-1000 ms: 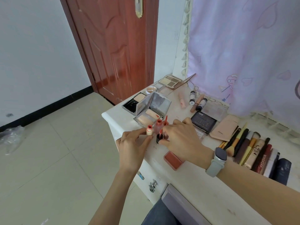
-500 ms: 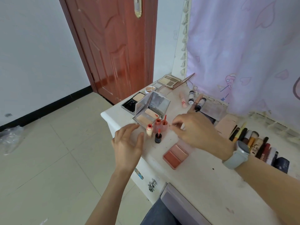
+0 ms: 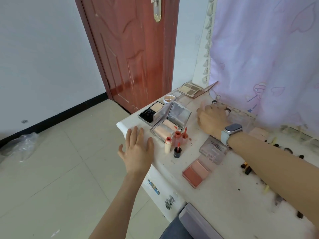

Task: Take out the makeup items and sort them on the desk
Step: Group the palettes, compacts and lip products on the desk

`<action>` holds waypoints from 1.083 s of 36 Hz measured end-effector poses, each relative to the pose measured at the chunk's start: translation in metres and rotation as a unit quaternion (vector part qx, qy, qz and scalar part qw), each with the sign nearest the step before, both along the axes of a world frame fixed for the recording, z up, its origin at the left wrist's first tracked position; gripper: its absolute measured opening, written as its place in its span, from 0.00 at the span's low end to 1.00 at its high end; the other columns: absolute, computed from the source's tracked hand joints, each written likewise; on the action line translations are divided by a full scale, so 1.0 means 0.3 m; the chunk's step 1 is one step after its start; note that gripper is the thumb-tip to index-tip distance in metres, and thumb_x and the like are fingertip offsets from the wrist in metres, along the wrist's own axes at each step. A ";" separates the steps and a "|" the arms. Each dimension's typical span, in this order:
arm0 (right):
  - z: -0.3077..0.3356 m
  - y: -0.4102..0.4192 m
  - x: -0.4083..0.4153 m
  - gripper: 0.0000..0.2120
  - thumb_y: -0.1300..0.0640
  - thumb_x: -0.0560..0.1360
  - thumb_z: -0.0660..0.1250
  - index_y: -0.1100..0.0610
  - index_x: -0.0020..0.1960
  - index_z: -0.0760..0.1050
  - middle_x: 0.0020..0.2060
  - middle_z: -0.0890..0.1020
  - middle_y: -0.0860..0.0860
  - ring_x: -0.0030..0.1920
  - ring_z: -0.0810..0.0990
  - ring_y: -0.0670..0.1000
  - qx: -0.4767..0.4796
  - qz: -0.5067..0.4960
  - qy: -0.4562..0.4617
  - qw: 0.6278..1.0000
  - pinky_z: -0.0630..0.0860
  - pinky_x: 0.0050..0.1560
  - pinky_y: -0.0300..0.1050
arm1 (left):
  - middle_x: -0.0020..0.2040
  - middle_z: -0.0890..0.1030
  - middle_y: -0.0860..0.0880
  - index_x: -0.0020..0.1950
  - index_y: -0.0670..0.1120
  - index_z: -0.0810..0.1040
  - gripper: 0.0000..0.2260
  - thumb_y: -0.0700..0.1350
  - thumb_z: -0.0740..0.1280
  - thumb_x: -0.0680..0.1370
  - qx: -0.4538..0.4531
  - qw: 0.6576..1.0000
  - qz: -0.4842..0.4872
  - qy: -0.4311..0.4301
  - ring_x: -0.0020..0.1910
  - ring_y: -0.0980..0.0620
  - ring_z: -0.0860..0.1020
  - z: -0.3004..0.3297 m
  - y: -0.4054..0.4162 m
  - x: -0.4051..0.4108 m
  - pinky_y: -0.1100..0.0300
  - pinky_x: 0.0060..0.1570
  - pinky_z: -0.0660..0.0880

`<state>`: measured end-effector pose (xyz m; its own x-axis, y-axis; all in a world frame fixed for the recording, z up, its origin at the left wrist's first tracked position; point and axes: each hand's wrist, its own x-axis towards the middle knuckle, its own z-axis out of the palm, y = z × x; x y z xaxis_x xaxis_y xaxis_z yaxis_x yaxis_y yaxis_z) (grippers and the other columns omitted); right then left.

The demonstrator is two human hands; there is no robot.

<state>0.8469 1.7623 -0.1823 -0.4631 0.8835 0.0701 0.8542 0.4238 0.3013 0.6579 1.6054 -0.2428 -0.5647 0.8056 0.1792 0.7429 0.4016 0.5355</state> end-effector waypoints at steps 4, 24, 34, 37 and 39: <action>0.009 0.001 0.011 0.12 0.59 0.76 0.57 0.58 0.58 0.72 0.50 0.78 0.60 0.52 0.74 0.61 -0.018 -0.006 0.043 0.999 0.70 0.52 0.53 | 0.76 0.57 0.56 0.74 0.52 0.63 0.21 0.54 0.55 0.81 -0.014 1.000 -0.001 -0.005 0.75 0.58 0.49 0.002 0.002 -0.002 0.45 0.70 0.49; 0.263 -0.185 0.135 0.09 0.57 0.81 0.56 0.54 0.43 0.70 0.26 0.73 0.47 0.31 0.77 0.67 -0.163 0.023 0.650 0.742 0.70 0.23 0.41 | 0.52 0.76 0.57 0.61 0.49 0.76 0.11 0.46 0.62 0.79 0.246 0.943 -0.201 -0.097 0.52 0.60 0.74 0.385 0.037 0.073 0.73 0.49 0.68; 0.354 -0.338 0.083 0.07 0.57 0.80 0.57 0.51 0.43 0.68 0.23 0.74 0.40 0.29 0.68 0.47 -0.197 0.109 0.614 0.757 0.73 0.37 0.56 | 0.34 0.68 0.57 0.52 0.46 0.74 0.15 0.54 0.53 0.81 0.172 0.914 -0.367 0.016 0.35 0.50 0.71 0.423 0.040 0.191 0.50 0.36 0.72; 0.352 -0.360 0.094 0.07 0.56 0.80 0.58 0.51 0.43 0.67 0.25 0.77 0.34 0.27 0.69 0.42 -0.213 0.122 0.593 0.767 0.68 0.33 0.40 | 0.33 0.69 0.56 0.47 0.51 0.68 0.10 0.54 0.52 0.80 0.163 0.914 -0.370 0.017 0.37 0.46 0.76 0.417 0.010 0.206 0.48 0.36 0.73; 0.351 -0.378 0.093 0.07 0.55 0.79 0.59 0.50 0.42 0.67 0.28 0.78 0.35 0.26 0.69 0.40 -0.220 0.133 0.583 0.771 0.65 0.32 0.32 | 0.34 0.74 0.54 0.46 0.53 0.66 0.11 0.58 0.51 0.79 0.162 0.917 -0.365 0.014 0.37 0.47 0.78 0.412 -0.005 0.211 0.48 0.36 0.73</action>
<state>0.8747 1.6490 -0.0771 -0.4806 0.8254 0.2961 0.3021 0.4728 -0.8277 0.7213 1.6039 -0.1191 0.1125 0.8687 0.4823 0.7653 -0.3854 0.5156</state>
